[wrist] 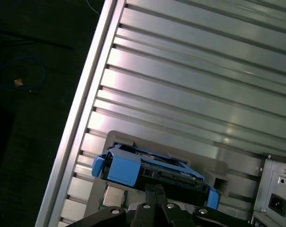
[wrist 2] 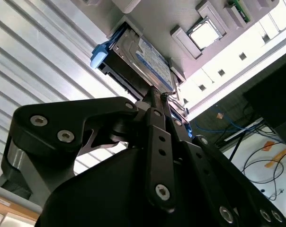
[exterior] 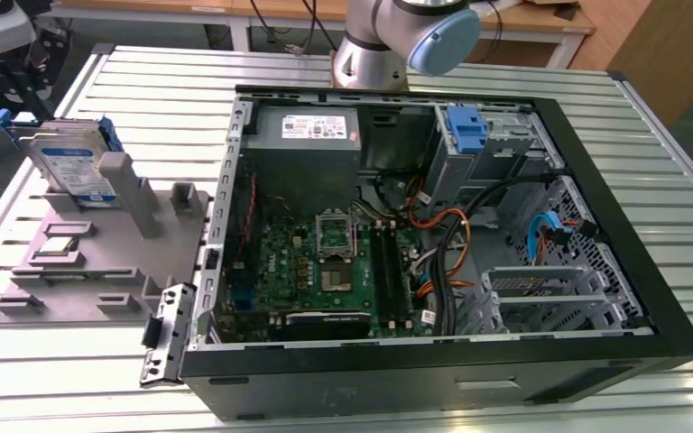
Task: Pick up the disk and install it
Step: 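Reach for the disk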
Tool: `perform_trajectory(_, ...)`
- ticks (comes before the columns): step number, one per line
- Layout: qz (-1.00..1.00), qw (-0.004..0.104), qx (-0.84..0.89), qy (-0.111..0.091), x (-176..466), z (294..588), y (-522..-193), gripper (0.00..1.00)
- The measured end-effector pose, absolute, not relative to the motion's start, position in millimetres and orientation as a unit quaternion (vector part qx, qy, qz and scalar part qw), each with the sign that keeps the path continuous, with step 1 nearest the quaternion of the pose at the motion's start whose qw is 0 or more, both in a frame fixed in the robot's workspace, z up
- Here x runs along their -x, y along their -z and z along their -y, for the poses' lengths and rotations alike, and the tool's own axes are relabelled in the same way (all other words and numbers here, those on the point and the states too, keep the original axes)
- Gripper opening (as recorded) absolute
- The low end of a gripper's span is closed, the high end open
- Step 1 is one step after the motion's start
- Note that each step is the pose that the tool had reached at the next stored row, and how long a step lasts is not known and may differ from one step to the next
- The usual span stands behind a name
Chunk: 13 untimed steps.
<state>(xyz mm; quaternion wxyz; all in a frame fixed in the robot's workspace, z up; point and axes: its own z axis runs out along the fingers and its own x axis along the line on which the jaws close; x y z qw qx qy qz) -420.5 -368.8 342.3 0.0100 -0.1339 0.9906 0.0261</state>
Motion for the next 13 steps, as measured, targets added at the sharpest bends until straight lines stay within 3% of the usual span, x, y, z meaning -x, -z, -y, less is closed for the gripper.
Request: perform_trajectory(13,-0.989,0.010,0.144,-0.027,420.6,368.9,-342.3,0.10)
